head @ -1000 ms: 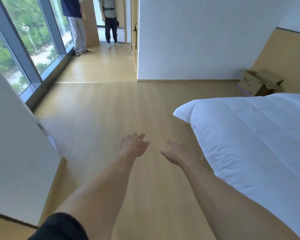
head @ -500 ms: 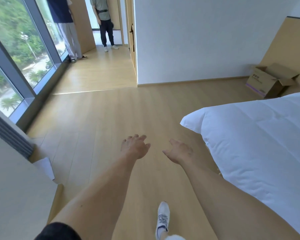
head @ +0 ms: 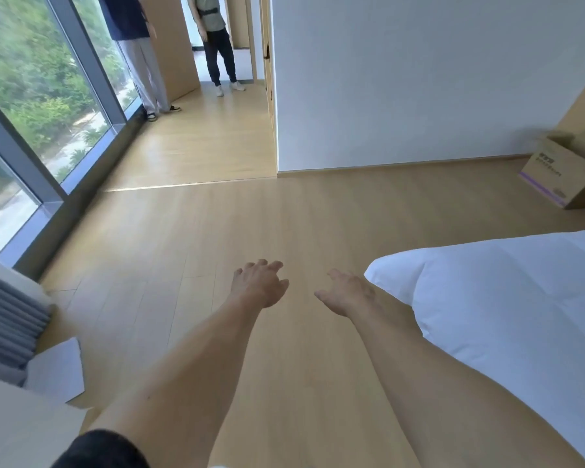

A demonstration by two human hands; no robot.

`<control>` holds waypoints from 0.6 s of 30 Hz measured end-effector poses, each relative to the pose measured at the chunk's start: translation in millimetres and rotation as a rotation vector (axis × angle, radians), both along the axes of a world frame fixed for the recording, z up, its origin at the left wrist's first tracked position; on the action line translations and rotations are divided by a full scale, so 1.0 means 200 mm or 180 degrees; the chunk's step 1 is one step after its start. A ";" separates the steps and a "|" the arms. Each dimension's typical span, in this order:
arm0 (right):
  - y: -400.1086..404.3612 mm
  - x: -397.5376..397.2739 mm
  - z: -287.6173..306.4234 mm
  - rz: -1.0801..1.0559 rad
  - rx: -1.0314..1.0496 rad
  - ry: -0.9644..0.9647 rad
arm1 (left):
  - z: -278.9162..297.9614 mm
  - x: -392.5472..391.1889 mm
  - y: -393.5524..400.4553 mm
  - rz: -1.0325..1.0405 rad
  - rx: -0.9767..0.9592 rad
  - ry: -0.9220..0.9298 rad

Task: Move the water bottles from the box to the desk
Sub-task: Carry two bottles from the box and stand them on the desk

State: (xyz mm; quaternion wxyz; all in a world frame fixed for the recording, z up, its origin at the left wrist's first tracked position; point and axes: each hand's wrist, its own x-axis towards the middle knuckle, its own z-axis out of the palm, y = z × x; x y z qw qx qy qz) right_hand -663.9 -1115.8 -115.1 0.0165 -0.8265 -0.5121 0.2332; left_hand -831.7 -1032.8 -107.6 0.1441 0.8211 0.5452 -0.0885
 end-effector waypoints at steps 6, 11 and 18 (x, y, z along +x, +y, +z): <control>0.33 0.29 -0.04 -0.0160 -0.0048 -0.0059 | -0.04 0.31 0.41 -0.0156 -0.0020 -0.0061; 0.66 0.56 -0.07 -0.0480 -0.0080 -0.0070 | -0.08 0.62 0.85 -0.0419 -0.0021 -0.0078; 1.24 0.88 0.00 -0.1048 -0.0160 -0.0048 | -0.06 1.08 1.55 -0.0936 -0.0125 -0.0167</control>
